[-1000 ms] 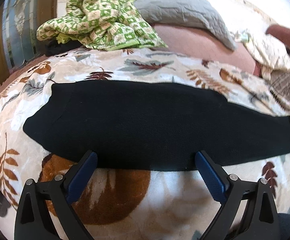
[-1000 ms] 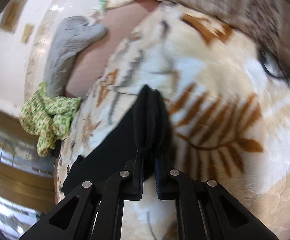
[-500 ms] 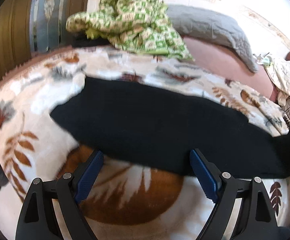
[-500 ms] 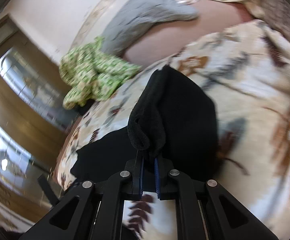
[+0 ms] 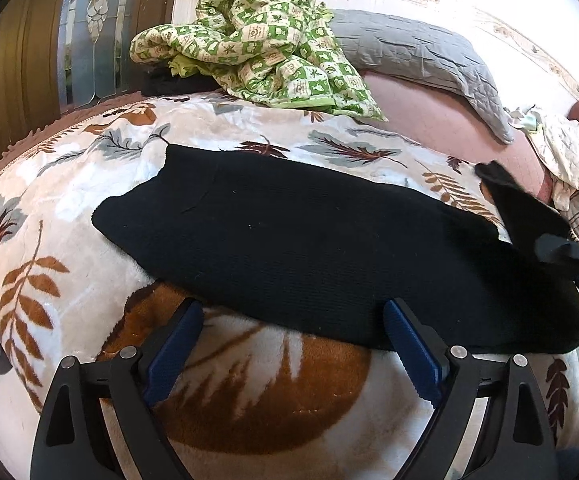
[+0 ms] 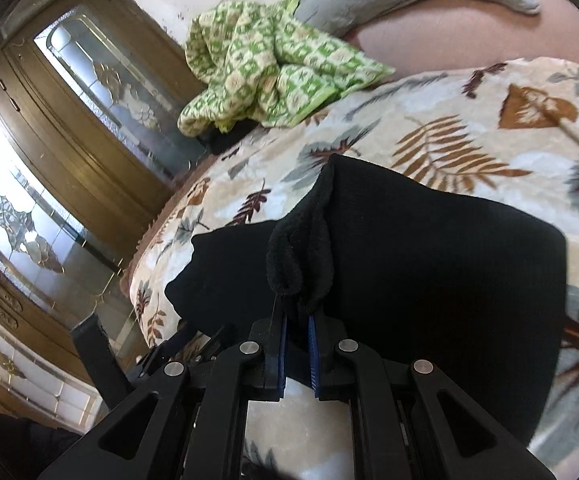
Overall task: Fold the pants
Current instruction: 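Lift the pants end with the right tool, fold it over, open, then close both tools on the folded edge of the pants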
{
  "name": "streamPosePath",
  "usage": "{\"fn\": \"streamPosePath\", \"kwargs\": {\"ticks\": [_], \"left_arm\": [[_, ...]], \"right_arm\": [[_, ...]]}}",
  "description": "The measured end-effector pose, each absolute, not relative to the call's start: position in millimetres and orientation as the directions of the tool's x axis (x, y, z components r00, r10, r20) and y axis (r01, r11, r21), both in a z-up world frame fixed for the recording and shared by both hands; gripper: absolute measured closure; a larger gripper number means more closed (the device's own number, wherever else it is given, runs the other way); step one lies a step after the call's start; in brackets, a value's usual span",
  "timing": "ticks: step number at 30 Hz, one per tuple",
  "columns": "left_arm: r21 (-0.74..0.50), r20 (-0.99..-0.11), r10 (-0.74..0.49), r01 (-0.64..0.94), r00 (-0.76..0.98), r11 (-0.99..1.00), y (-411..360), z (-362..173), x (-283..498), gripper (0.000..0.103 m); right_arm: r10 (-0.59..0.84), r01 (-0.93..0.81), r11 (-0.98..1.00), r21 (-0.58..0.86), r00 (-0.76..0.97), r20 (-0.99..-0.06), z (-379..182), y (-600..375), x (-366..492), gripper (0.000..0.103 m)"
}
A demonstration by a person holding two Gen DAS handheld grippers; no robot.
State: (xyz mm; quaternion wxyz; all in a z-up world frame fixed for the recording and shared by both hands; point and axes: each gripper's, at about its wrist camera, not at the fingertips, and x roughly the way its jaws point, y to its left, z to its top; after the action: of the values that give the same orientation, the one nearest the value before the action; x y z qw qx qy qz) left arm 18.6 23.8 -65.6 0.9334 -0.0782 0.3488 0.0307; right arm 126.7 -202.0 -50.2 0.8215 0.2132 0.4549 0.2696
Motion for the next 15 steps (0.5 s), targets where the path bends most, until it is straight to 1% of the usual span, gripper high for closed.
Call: {"fn": "streamPosePath", "kwargs": {"ticks": [3,4,6,7,8,9,10,13,14,15], "left_arm": [[-0.122,-0.656,0.005,-0.112,0.755,0.986,24,-66,19,0.009],[-0.120,-0.655,0.006,-0.112,0.756,0.986,23,-66,19,0.009],[-0.113,-0.654,0.011,-0.112,0.756,0.987,22,-67,20,0.009],[-0.110,-0.655,0.012,-0.111,0.756,0.988,22,-67,20,0.009],[-0.110,-0.655,0.011,-0.110,0.756,0.988,22,-67,20,0.009],[-0.110,-0.656,0.009,-0.108,0.755,0.988,22,-67,20,0.009],[-0.109,-0.659,0.007,-0.105,0.752,0.988,22,-66,21,0.009],[-0.110,-0.670,-0.005,-0.093,0.742,0.990,23,-56,24,0.012],[-0.111,-0.662,-0.006,-0.090,0.750,0.990,24,-49,25,0.015],[-0.109,-0.653,-0.005,-0.087,0.758,0.990,23,-44,25,0.015]], "right_arm": [[0.632,-0.267,0.774,0.575,0.396,-0.667,-60,-191,131,0.095],[0.615,-0.275,0.789,0.550,0.377,-0.693,-64,-185,132,0.095],[0.592,-0.292,0.805,0.517,0.343,-0.729,-72,-177,133,0.089],[0.596,-0.305,0.801,0.516,0.319,-0.737,-75,-173,133,0.088],[0.593,-0.322,0.801,0.504,0.320,-0.739,-73,-170,132,0.085],[0.598,-0.331,0.797,0.505,0.320,-0.735,-72,-170,130,0.079],[0.608,-0.337,0.789,0.514,0.314,-0.729,-71,-171,128,0.077],[0.641,-0.385,0.761,0.523,0.320,-0.697,-54,-181,114,0.076],[0.646,-0.405,0.758,0.512,0.357,-0.674,-41,-193,105,0.076],[0.645,-0.407,0.761,0.505,0.390,-0.658,-32,-205,99,0.077]]}}
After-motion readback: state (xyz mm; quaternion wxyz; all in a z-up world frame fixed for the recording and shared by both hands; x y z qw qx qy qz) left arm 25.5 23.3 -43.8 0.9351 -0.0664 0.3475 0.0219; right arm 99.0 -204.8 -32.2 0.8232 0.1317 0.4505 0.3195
